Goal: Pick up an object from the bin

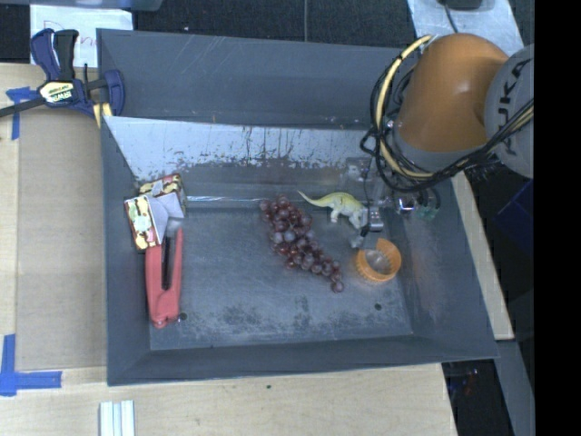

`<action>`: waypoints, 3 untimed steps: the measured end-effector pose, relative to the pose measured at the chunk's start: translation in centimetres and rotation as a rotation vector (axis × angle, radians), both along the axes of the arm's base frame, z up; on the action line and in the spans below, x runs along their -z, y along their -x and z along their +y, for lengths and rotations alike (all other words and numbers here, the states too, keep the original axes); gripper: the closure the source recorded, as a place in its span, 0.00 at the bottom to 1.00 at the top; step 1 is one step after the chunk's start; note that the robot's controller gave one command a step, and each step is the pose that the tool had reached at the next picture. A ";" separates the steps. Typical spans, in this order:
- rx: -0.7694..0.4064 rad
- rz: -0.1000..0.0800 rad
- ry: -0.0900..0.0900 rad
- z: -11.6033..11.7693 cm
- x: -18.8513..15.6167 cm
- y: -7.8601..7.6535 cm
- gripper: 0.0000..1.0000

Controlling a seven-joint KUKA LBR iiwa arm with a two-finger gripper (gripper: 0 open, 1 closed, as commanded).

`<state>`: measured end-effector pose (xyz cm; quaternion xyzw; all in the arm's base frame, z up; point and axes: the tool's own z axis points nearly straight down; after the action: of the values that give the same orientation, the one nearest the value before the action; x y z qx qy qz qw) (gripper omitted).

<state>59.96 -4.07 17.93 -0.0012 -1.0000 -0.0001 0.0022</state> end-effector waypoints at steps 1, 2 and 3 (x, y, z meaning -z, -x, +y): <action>-0.001 -0.008 0.001 0.0 -0.5 -0.2 0.00; 0.106 -0.012 0.000 2.0 7.2 0.8 0.00; 0.140 -0.017 0.001 3.1 7.5 1.5 0.00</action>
Offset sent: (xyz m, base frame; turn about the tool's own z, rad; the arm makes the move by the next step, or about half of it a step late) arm -0.0147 0.0291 -0.1093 0.1519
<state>58.49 -1.01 10.46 -0.0712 -0.9974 0.0000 -0.0061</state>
